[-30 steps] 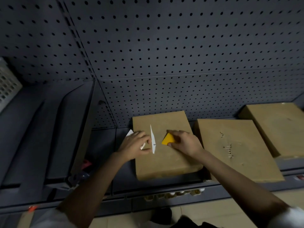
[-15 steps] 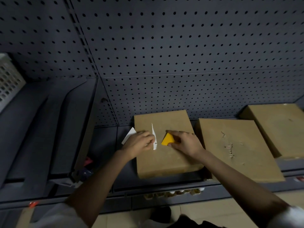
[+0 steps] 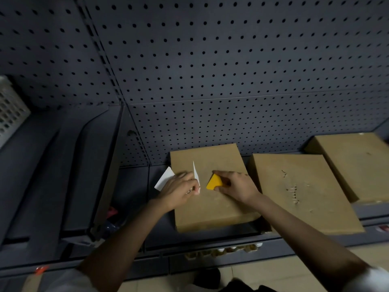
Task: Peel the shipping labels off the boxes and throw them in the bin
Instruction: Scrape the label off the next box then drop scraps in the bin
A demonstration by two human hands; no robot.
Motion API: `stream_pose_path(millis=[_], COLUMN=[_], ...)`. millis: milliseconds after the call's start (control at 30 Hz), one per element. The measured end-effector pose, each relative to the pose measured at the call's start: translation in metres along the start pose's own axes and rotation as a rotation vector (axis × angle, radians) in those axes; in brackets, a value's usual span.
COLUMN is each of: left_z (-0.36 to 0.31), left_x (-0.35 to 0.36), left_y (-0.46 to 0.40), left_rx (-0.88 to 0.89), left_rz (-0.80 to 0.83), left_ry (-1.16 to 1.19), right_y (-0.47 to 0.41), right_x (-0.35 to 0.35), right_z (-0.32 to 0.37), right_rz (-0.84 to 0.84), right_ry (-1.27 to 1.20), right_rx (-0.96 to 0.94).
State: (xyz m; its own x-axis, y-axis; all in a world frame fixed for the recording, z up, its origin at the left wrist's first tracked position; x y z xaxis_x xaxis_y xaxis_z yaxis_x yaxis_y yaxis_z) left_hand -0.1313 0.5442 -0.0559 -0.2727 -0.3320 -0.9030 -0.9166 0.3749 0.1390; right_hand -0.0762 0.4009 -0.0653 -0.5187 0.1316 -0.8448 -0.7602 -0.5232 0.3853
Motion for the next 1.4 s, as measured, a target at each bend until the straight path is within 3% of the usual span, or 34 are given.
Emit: stream_pose_path(millis=[100,200,333,500,633,767,1000,1200,1300,1400], left_z=[0.018,0.043,0.04,0.02,0.022,0.021,0.023,0.024,0.019,0.024], left_x=[-0.011,-0.051,-0.112,-0.07,-0.046,-0.038,-0.041,-0.052,-0.029,-0.004], left_y=[-0.004,-0.003,-0.003,-0.013,0.004,0.014,0.016,0.022,0.015,0.01], left_rx=[-0.152,-0.296,-0.235,-0.197,-0.179,-0.198,-0.27,-0.28,-0.216,-0.269], left_rz=[-0.06,-0.335,-0.636,-0.402,-0.386,-0.317,-0.319,-0.373,-0.237,-0.119], left_ry=[0.159,0.337,0.4,0.365,0.281,0.023,-0.188,-0.19,-0.168,-0.107], right_y=[-0.002,-0.004,-0.006,-0.005,-0.004,-0.001,-0.004,-0.008,-0.01,-0.012], right_x=[0.0,0.001,0.001,0.001,0.0,-0.002,-0.008,-0.001,0.004,0.003], right_z=[-0.001,-0.002,-0.002,-0.001,-0.002,0.009,0.033,0.032,0.035,0.033], right_rz=[0.026,0.046,0.063,0.066,0.047,-0.008,-0.016,0.006,0.011,0.014], right_ry=[0.006,0.008,0.002,-0.008,-0.018,-0.052,0.051,-0.016,-0.045,-0.096], right_rx=[0.016,0.031,0.032,0.029,0.026,-0.025,-0.079,-0.066,-0.074,-0.079])
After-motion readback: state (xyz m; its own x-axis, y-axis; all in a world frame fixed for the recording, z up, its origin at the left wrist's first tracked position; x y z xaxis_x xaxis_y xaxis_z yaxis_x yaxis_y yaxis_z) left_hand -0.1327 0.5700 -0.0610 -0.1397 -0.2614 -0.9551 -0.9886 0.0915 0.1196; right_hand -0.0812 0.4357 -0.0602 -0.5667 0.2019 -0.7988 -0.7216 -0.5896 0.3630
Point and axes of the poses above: each hand's wrist, its own y-axis away from the middle knuckle, its own x-axis out of the palm, z = x × y, the point moved 9 cm from there along -y, towards the middle knuckle, and after that the axes turned 9 degrees about z, right-handed, at the moved point
